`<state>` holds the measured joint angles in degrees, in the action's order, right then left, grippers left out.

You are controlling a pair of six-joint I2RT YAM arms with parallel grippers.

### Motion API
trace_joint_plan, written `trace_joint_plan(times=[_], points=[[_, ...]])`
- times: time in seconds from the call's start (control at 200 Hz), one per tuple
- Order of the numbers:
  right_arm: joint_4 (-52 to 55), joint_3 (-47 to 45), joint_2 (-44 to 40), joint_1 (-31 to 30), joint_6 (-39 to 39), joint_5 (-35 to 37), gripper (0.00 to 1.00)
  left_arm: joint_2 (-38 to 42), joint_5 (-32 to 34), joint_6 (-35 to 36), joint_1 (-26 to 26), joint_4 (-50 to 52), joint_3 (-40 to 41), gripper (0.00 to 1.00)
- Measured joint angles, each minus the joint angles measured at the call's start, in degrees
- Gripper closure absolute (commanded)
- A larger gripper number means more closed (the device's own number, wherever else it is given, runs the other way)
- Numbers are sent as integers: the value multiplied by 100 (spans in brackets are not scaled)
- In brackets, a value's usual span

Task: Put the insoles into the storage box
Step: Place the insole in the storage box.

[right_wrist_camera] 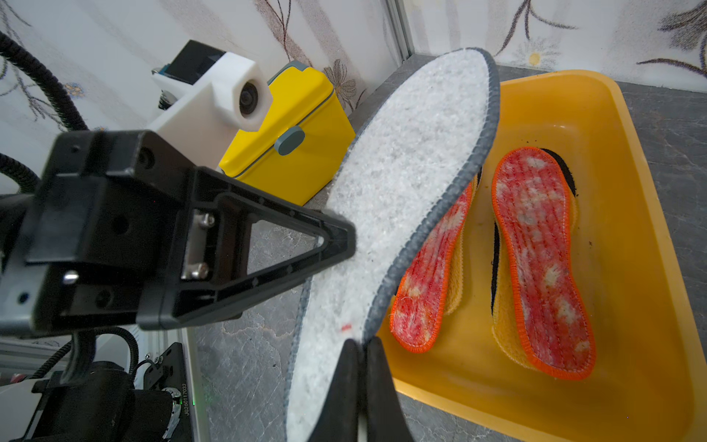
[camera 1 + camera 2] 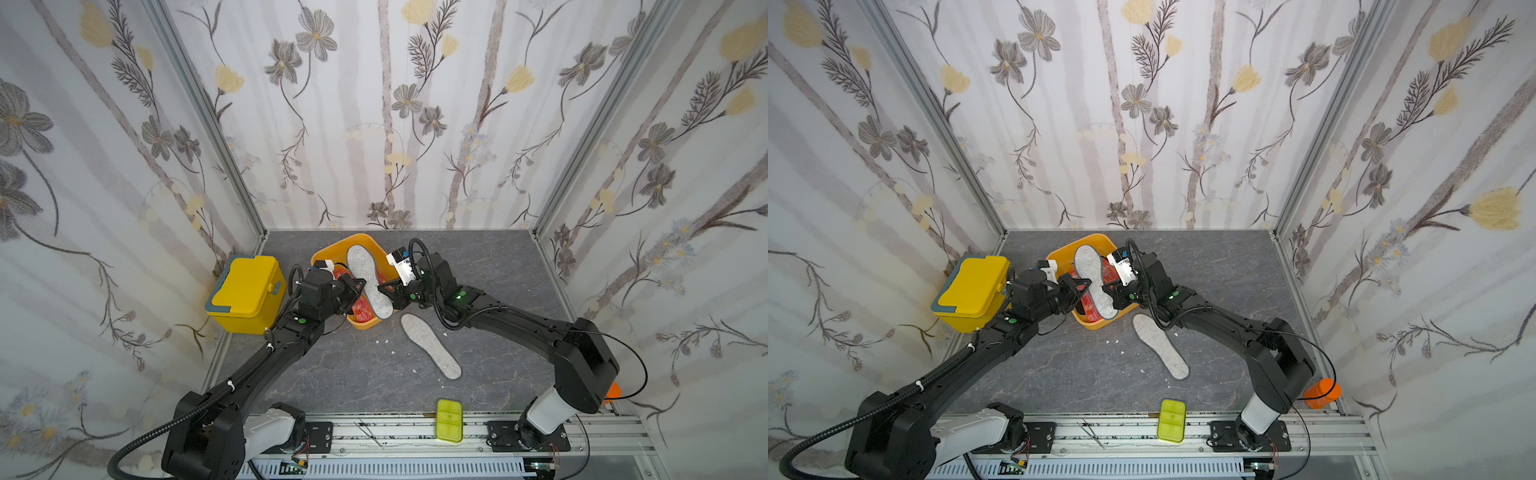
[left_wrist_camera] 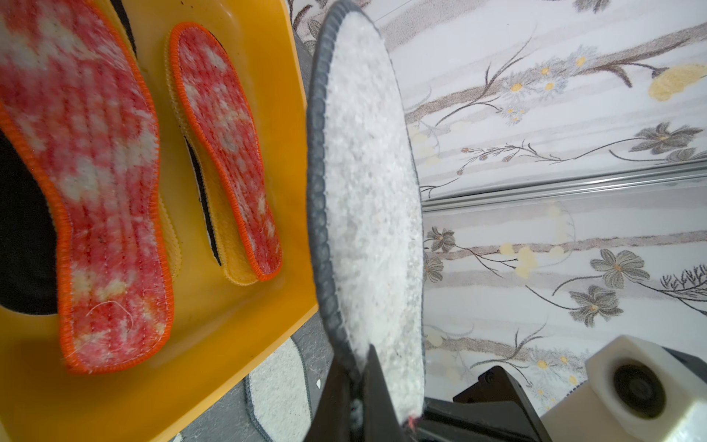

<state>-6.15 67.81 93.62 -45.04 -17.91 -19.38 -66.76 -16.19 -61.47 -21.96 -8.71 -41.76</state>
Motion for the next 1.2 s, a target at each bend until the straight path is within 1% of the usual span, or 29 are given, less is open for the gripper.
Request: trace_joint_plan(times=[0.09, 0.185, 0.265, 0.315, 0.375, 0.42, 0.455, 0.51, 0.56, 0.589, 0.654, 0.729, 0.854, 0.994, 1.199], points=[[13, 15, 0, 0, 0, 22, 100, -4, 2, -2, 0, 0, -2, 100], [74, 46, 0, 0, 2, 66, 96, -4, 0, -2, 0, 4, -9, 100], [125, 79, 0, -2, 7, 131, 93, 4, 4, -2, 0, 13, -24, 100], [149, 90, 2, -2, 22, 164, 89, 20, 7, 4, 4, 15, -24, 100], [190, 103, 4, -2, 46, 184, 88, 39, 31, 0, 7, 22, -24, 100], [210, 116, 4, -2, 46, 225, 85, 52, 52, 0, 11, 37, -24, 100], [227, 129, 7, -2, 46, 245, 80, 72, 61, 4, 17, 44, -24, 100], [247, 151, 11, 0, 55, 313, 83, 107, 114, -2, 20, 46, -24, 100], [249, 162, 11, 0, 68, 326, 83, 138, 120, -2, 31, 46, -24, 100], [251, 168, 13, 0, 68, 328, 81, 151, 138, -2, 31, 52, -24, 100], [258, 184, 20, 0, 79, 332, 73, 170, 186, -2, 31, 81, -24, 100], [273, 195, 20, 2, 107, 391, 72, 175, 214, -2, 37, 107, -24, 100], [297, 195, 11, 28, 107, 492, 65, 177, 260, 4, 57, 153, -24, 100], [319, 192, -85, 94, 109, 643, 65, 166, 262, 15, 109, 225, -24, 100], [378, 48, -372, 282, 111, 756, 66, 79, 260, 50, 323, 302, -24, 100]])
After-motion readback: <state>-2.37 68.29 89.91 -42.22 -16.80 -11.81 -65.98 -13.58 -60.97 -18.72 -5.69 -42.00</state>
